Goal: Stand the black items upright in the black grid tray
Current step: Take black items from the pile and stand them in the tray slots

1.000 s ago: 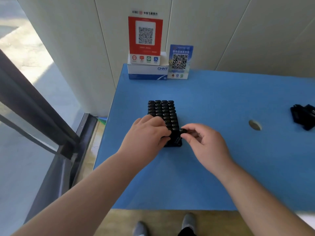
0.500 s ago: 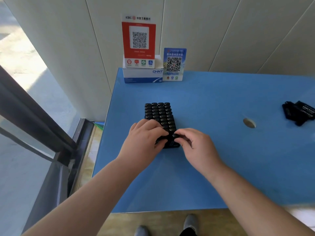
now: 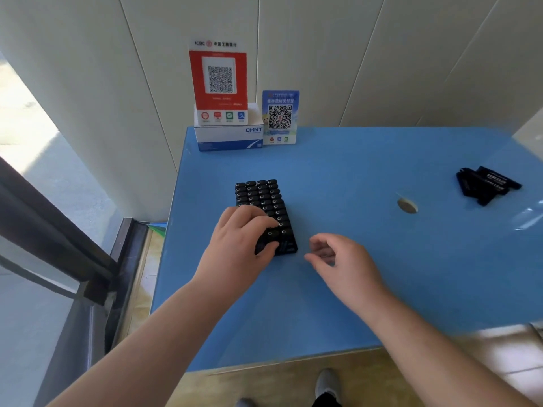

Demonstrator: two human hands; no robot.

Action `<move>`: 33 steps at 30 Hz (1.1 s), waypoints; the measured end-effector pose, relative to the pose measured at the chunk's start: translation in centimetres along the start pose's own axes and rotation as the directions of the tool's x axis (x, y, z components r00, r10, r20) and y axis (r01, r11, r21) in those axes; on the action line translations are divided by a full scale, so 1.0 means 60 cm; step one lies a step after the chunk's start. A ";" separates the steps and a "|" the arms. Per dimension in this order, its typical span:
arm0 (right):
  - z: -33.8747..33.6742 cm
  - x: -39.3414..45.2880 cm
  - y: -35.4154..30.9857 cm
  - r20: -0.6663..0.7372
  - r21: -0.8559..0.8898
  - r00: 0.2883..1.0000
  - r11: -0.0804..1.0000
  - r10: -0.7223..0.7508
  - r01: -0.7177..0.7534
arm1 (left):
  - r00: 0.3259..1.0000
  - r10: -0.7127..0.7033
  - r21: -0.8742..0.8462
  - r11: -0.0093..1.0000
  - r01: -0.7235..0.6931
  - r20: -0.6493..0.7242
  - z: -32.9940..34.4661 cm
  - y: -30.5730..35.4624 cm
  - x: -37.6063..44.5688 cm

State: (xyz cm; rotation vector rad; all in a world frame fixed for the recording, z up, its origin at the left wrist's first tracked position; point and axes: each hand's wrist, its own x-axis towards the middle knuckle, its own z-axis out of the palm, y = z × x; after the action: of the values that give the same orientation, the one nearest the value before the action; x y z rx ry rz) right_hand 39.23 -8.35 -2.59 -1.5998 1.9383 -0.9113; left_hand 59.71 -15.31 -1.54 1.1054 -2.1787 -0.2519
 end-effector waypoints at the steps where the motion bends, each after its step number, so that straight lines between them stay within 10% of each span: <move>1: -0.008 -0.006 0.005 -0.021 -0.013 1.000 1.000 0.012 -0.012 | 0.999 0.051 0.003 0.999 -0.051 -0.014 0.000 0.007 0.003; 8: -0.109 -0.049 0.048 -0.242 -0.055 0.968 0.995 0.068 -0.084 | 0.954 0.296 0.008 0.955 -0.297 0.048 0.038 0.101 0.034; 16: -0.265 -0.155 0.119 -0.373 -0.362 0.910 0.874 0.184 -0.325 | 0.872 0.159 0.161 0.953 -0.258 0.462 0.126 0.222 0.035; 33: -0.522 -0.332 0.285 -0.287 -0.521 0.921 0.764 0.264 -0.381 | 0.883 0.178 0.110 0.963 -0.248 0.434 0.273 0.559 0.009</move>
State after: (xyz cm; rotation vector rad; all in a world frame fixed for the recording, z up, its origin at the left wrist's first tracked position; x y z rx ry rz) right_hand 9.74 19.03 4.70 -1.4110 2.7132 -0.3621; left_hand 27.36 3.14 1.32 0.9476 -2.7294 -0.2324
